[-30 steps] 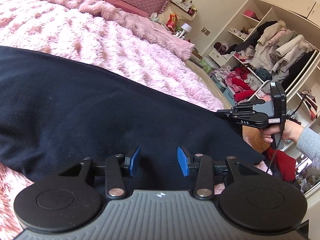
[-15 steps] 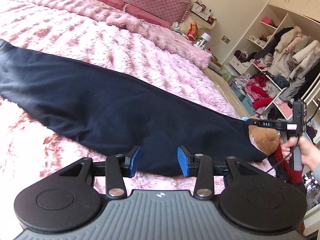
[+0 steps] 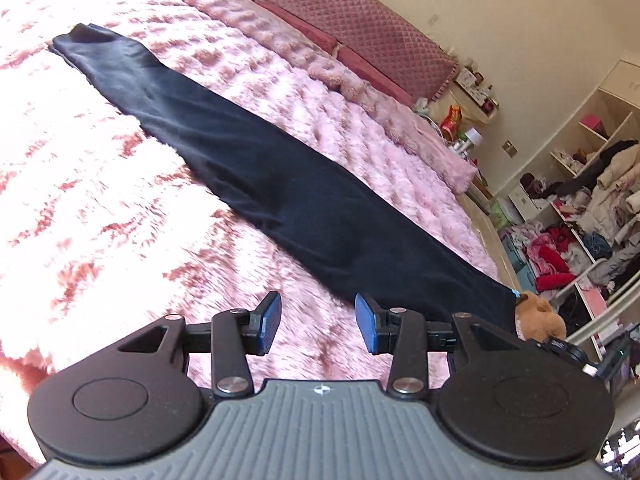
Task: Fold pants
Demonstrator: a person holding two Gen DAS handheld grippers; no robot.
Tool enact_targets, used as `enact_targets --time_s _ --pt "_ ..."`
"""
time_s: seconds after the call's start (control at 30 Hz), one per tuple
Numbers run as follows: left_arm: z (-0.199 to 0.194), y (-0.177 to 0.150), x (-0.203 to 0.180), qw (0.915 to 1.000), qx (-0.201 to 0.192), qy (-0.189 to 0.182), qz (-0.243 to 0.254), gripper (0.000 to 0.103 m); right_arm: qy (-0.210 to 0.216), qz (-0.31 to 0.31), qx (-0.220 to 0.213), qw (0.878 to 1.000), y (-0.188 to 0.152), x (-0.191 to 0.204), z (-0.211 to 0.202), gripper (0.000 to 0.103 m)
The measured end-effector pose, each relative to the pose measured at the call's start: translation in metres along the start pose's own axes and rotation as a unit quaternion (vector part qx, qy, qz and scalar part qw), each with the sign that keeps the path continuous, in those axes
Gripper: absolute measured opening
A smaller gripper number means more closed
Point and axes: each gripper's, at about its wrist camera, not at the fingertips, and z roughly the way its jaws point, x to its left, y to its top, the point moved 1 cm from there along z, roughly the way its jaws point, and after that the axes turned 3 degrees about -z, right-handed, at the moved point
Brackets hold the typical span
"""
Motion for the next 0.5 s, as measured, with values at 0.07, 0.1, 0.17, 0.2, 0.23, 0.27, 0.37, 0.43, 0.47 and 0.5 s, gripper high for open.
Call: enact_targets --time_s 0.07,0.1,0.17,0.2,0.23,0.27,0.37,0.43,0.47,0.5 --pt "0.0 0.007 0.011 0.9993 -0.02 0.009 -0.03 0.046 0.066 -0.025 -0.019 0.997 -0.009 0.001 -0.016 0.047" --pt "0.001 0.011 0.018 0.9981 -0.026 0.003 -0.056 0.046 0.092 -0.023 -0.015 0.995 -0.013 -0.001 -0.021 0.051" --pt "-0.001 0.019 0.036 0.9916 -0.05 -0.045 -0.111 0.046 0.12 0.007 -0.003 0.993 -0.024 -0.009 -0.028 0.055" --pt "-0.004 0.023 0.042 0.9888 -0.063 -0.058 -0.122 0.046 0.133 0.027 0.009 0.991 -0.03 -0.014 -0.031 0.055" --pt "-0.009 0.029 0.048 0.9872 -0.079 -0.063 -0.124 0.046 0.147 0.041 0.024 0.988 -0.034 -0.016 -0.028 0.055" --pt "-0.013 0.036 0.055 0.9865 -0.091 -0.06 -0.122 0.046 0.155 0.048 0.036 0.986 -0.036 -0.017 -0.025 0.055" --pt "-0.018 0.059 0.078 0.9854 -0.116 -0.037 -0.119 0.046 0.157 0.026 0.044 0.986 -0.042 -0.012 -0.016 0.055" --pt "-0.017 0.075 0.099 0.9834 -0.131 -0.028 -0.123 0.046 0.157 0.019 0.042 0.986 -0.044 -0.008 -0.009 0.057" --pt "-0.014 0.083 0.114 0.9818 -0.135 -0.023 -0.131 0.046 0.161 0.028 0.046 0.985 -0.046 -0.009 -0.005 0.06" --pt "-0.01 0.091 0.128 0.98 -0.137 -0.018 -0.143 0.046 0.17 0.046 0.053 0.983 -0.047 -0.013 0.001 0.061"
